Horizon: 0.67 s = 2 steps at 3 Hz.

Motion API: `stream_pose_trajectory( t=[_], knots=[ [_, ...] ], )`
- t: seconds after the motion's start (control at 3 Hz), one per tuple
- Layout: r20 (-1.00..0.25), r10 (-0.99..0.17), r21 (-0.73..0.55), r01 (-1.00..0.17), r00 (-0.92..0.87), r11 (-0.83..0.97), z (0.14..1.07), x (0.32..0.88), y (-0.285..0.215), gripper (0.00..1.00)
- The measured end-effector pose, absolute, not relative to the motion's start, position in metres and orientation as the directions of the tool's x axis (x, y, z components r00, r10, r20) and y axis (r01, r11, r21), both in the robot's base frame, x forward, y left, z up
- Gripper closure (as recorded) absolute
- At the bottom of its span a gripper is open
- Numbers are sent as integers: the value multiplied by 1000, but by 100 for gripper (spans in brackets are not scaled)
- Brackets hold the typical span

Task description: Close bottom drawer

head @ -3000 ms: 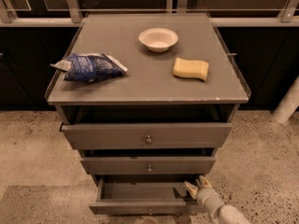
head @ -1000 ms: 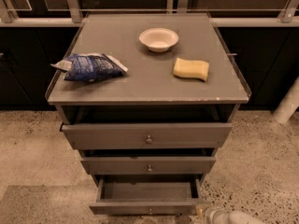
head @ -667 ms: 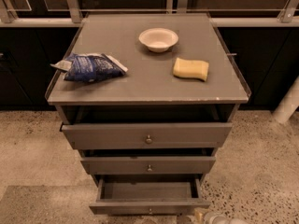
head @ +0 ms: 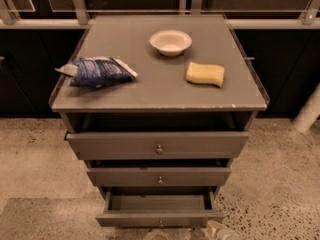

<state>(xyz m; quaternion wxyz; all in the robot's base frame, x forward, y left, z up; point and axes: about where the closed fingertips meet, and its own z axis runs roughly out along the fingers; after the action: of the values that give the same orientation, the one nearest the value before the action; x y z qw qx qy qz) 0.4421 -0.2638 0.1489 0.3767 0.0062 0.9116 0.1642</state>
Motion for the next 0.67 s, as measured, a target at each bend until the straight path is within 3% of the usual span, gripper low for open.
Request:
stream_pose_trajectory(
  t=[0.67],
  knots=[
    [-804,127,267,-161,-581,950,154,472,-262,100]
  ],
)
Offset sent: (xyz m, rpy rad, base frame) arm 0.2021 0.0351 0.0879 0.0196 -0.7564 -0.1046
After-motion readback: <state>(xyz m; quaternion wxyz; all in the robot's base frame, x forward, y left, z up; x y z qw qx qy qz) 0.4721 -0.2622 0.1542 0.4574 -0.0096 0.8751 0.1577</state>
